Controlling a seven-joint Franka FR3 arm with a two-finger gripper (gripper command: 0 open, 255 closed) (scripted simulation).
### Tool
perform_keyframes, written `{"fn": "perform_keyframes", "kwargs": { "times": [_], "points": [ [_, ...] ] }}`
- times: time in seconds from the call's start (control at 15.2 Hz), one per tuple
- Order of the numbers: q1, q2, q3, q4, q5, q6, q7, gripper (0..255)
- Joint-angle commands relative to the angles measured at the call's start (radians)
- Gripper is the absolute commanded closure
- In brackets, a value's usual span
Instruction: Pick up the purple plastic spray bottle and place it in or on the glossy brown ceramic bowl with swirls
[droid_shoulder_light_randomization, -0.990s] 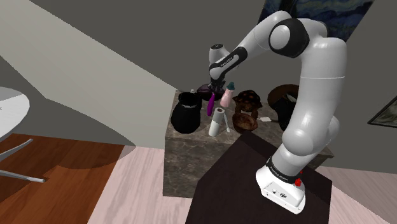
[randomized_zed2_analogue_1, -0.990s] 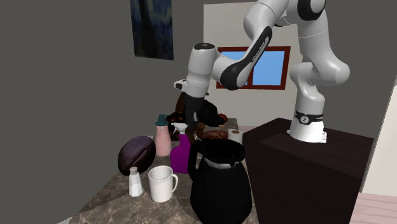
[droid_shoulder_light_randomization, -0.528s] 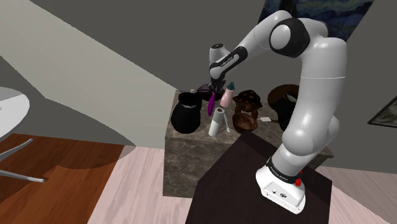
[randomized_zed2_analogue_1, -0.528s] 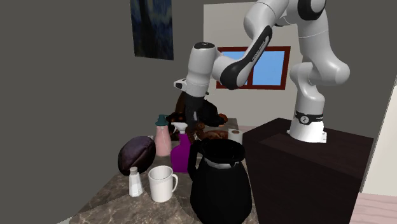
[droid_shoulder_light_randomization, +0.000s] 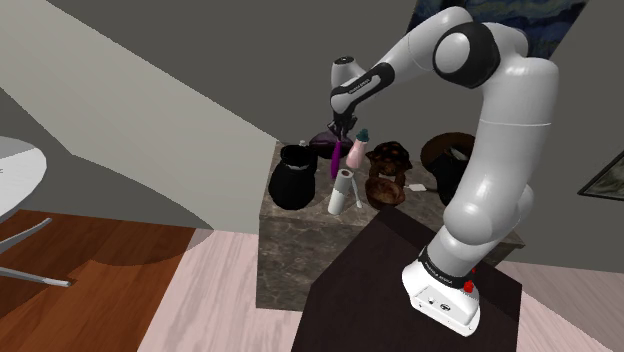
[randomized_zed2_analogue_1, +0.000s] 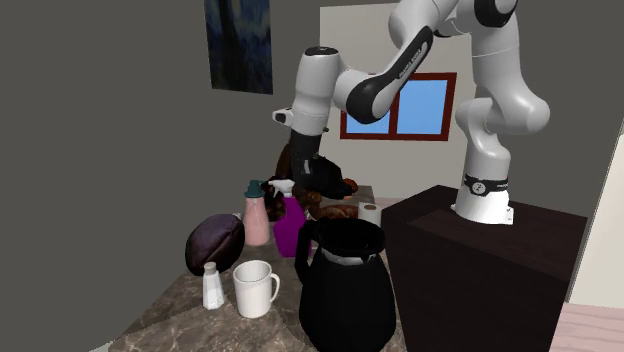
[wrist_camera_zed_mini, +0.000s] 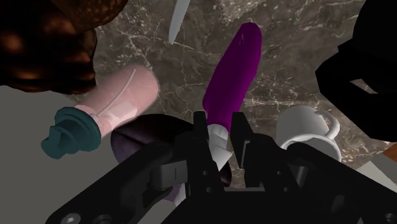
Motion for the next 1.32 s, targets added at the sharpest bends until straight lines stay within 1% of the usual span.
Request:
{"fn": "perform_keyframes", "kwargs": {
  "times": [0.0,1.25],
  "points": [
    [0.0,-0.016,0.002,0.005,0.005,-0.021,-0.008,255],
    [0.003,-0.138,0.014,0.102,0.047,-0.23,-0.086,255]
  ]
}}
